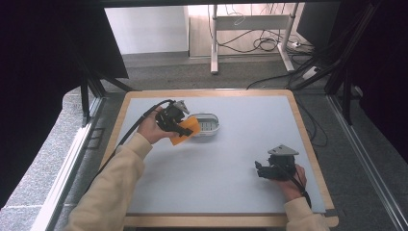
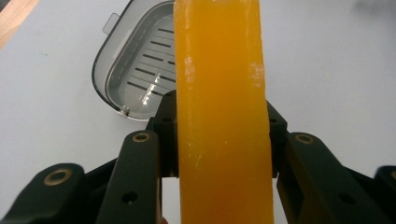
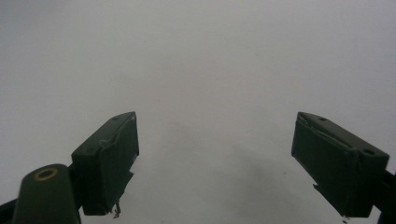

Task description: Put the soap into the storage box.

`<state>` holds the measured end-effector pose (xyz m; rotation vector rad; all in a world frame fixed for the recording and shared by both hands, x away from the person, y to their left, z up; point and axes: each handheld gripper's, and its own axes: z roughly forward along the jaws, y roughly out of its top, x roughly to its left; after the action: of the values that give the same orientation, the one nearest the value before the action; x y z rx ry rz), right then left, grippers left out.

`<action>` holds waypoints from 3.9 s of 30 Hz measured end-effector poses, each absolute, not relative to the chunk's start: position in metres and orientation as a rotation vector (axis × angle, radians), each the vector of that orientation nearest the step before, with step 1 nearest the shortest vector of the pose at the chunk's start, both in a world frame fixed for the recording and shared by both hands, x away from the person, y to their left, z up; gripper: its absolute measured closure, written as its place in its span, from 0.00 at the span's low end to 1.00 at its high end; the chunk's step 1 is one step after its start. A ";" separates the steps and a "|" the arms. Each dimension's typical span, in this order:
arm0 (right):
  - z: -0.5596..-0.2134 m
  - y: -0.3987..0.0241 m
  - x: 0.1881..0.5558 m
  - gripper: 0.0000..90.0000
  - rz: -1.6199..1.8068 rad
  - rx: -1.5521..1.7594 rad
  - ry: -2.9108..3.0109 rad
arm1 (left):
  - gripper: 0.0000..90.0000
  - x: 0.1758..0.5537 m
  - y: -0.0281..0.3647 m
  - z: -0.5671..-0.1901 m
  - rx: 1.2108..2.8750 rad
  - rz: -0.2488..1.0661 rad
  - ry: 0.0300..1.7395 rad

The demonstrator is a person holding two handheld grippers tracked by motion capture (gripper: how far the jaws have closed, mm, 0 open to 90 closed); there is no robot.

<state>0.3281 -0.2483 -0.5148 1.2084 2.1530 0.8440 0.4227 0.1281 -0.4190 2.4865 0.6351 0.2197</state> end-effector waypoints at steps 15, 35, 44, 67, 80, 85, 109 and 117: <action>-0.515 -0.249 0.329 0.17 0.842 1.209 2.153 | 0.69 0.439 0.117 -0.419 2.515 0.216 0.610; -0.515 -0.250 0.329 0.17 0.845 1.207 2.150 | 0.69 0.457 0.098 -0.421 2.551 0.204 0.578; -0.515 -0.250 0.329 0.17 0.847 1.206 2.150 | 0.69 0.464 0.091 -0.424 2.560 0.191 0.563; -0.515 -0.251 0.329 0.17 0.842 1.211 2.148 | 0.69 0.482 0.073 -0.425 2.613 0.204 0.431; -0.515 -0.252 0.329 0.17 0.837 1.211 2.144 | 0.69 0.503 0.067 -0.432 2.644 0.190 0.352; -0.515 -0.252 0.328 0.17 0.835 1.213 2.147 | 0.69 0.508 0.067 -0.436 2.670 0.191 0.319; -0.514 -0.249 0.326 0.17 0.844 1.199 2.150 | 0.31 0.510 0.065 -0.438 2.613 0.377 0.392; -0.514 -0.249 0.327 0.17 0.837 1.202 2.153 | 0.29 0.497 0.071 -0.415 2.541 0.421 0.425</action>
<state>0.3267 -0.2491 -0.5143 1.2023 2.1530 0.8368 0.4969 0.0708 -0.4149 2.5405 0.4253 0.4211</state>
